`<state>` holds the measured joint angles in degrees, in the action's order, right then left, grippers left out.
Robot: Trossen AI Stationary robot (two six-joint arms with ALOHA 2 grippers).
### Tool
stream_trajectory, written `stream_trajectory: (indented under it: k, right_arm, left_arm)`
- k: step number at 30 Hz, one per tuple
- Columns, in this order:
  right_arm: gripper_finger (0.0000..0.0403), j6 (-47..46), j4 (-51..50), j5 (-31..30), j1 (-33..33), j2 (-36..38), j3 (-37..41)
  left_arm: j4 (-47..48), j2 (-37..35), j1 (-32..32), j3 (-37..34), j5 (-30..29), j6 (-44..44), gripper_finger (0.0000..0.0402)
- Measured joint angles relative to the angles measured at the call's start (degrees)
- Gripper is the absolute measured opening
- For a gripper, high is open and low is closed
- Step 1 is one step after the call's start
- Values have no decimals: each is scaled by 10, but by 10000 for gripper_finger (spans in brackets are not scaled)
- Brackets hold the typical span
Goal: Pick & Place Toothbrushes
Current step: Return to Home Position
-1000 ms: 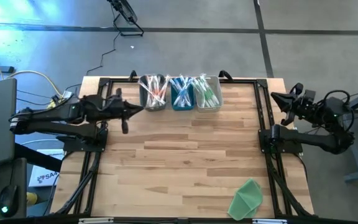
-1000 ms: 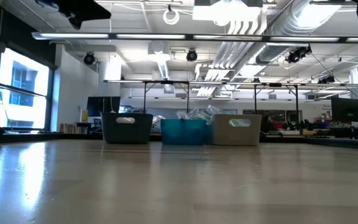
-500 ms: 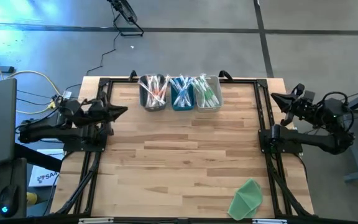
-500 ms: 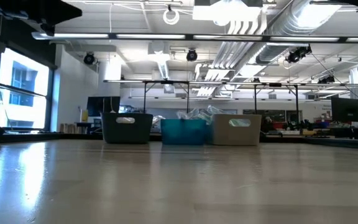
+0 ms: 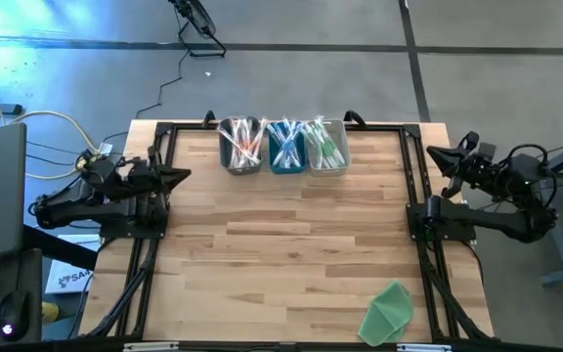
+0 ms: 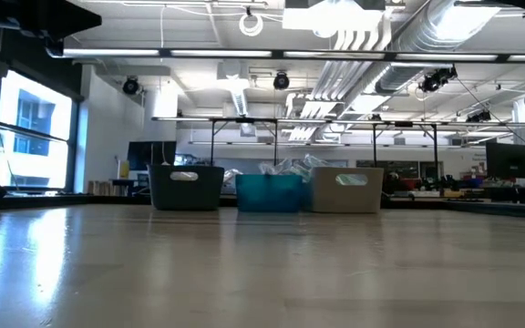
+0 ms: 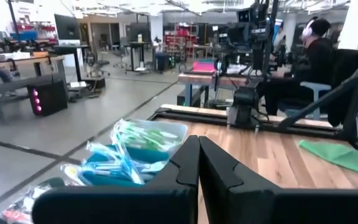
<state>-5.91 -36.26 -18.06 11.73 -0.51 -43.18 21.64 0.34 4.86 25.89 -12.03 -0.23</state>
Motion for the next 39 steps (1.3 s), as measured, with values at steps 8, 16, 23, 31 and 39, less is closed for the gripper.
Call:
stream_trajectory:
  k: [8, 16, 23, 31, 39]
  right_arm:
    - [5, -4, 13, 0, 0, 0, 0]
    - [5, -14, 79, 2, 0, 0, 56]
    - [5, -16, 233, 3, 0, 0, 197]
    - [5, -32, 416, 0, 0, 0, 366]
    - [5, -59, 474, 37, 0, 1, 426]
  left_arm:
    - [4, 0, 0, -5, 0, -15, 0]
    - [-76, 0, 0, -84, -1, 8, 0]
    - [-121, 0, 0, -144, -1, -27, 0]
    - [-121, 0, 0, -145, -2, -31, 0]
    - [-126, 0, 0, -145, 27, -32, 0]
